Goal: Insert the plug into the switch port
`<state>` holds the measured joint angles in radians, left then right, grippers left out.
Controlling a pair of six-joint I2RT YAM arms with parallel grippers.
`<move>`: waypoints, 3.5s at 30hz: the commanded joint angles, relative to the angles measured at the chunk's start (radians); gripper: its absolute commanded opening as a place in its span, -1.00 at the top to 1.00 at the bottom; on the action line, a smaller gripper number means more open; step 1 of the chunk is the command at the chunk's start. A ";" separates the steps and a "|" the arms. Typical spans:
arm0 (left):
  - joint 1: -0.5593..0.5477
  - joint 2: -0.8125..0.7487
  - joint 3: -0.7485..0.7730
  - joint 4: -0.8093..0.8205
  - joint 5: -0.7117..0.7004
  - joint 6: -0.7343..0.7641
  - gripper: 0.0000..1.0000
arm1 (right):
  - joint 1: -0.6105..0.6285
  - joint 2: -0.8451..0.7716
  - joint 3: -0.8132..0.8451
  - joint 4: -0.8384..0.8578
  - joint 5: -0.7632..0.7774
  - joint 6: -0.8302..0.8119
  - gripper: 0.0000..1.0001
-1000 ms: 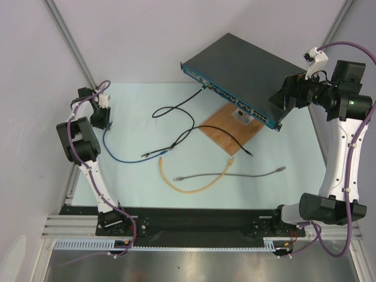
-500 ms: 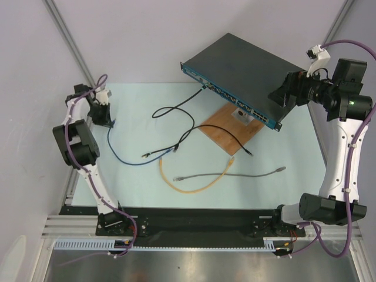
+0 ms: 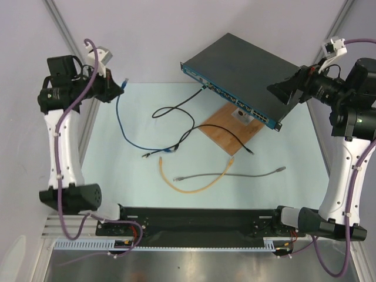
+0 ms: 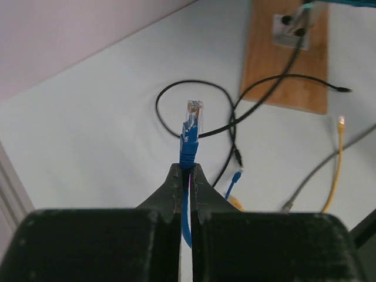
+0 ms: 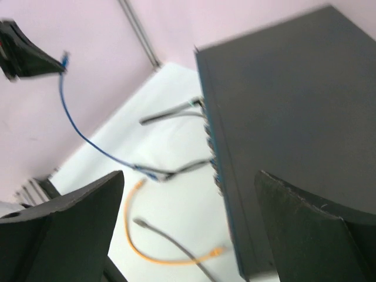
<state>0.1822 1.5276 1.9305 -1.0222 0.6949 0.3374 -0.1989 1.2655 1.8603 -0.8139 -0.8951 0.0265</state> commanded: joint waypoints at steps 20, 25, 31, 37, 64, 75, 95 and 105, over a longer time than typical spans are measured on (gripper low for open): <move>-0.932 -0.480 -0.329 0.626 -1.102 0.460 1.00 | 0.237 -0.011 -0.196 0.585 -0.146 0.739 -0.89; -1.135 -0.511 -0.582 0.989 -1.270 0.800 0.99 | 0.358 0.020 -0.197 0.568 -0.096 0.713 -0.79; -1.314 -0.511 -0.774 1.364 -1.325 1.107 0.99 | 0.467 0.058 -0.161 0.490 -0.028 0.627 -0.69; -1.403 -0.498 -1.021 1.795 -1.258 1.445 0.99 | 0.533 0.069 -0.170 0.472 -0.004 0.592 -0.58; -1.449 -0.379 -1.052 1.903 -1.276 1.539 0.99 | 0.648 0.034 -0.285 0.636 -0.110 0.717 -0.38; -1.451 -0.368 -1.039 1.866 -1.281 1.514 0.99 | 0.668 0.052 -0.280 0.636 -0.074 0.717 0.00; -1.297 -0.604 -0.703 0.878 -0.920 0.410 -0.36 | 0.581 0.069 -0.299 0.593 -0.339 0.565 1.00; -1.290 -0.616 -0.673 0.714 -0.770 0.189 -0.22 | 0.612 0.064 -0.312 0.434 -0.410 0.431 1.00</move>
<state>-1.1145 0.8707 1.2427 -0.1967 -0.1646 0.6727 0.3965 1.3369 1.5482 -0.3252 -1.2655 0.5285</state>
